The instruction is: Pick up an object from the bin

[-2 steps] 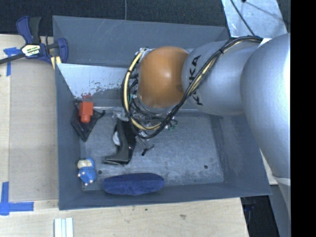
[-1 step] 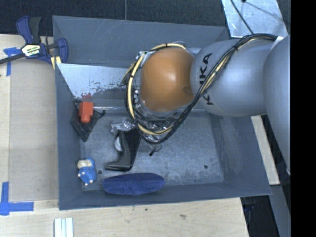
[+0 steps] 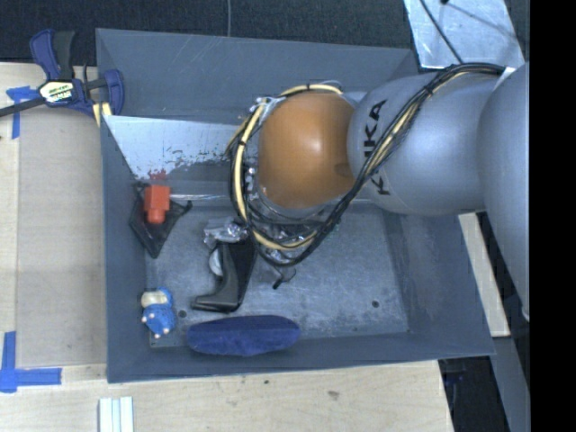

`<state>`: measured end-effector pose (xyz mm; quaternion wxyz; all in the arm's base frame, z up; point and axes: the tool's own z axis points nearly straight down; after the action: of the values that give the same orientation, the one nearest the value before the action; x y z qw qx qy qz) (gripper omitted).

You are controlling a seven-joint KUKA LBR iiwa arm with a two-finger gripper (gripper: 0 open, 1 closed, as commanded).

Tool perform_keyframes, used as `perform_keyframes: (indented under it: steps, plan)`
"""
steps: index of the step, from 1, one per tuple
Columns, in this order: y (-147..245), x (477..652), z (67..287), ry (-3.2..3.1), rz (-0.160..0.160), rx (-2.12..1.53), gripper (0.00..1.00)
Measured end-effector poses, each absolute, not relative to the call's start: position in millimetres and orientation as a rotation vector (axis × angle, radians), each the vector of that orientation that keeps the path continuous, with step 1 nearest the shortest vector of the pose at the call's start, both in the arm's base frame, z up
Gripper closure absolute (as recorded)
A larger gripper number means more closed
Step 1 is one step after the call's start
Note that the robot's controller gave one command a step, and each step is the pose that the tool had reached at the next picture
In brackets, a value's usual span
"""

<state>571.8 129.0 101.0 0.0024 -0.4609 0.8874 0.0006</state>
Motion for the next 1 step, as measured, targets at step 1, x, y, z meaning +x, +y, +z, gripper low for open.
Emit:
perform_keyframes:
  steps: [1]
  plan:
    - [131.1,561.8,73.6,2.849,0.003,-1.274,0.00]
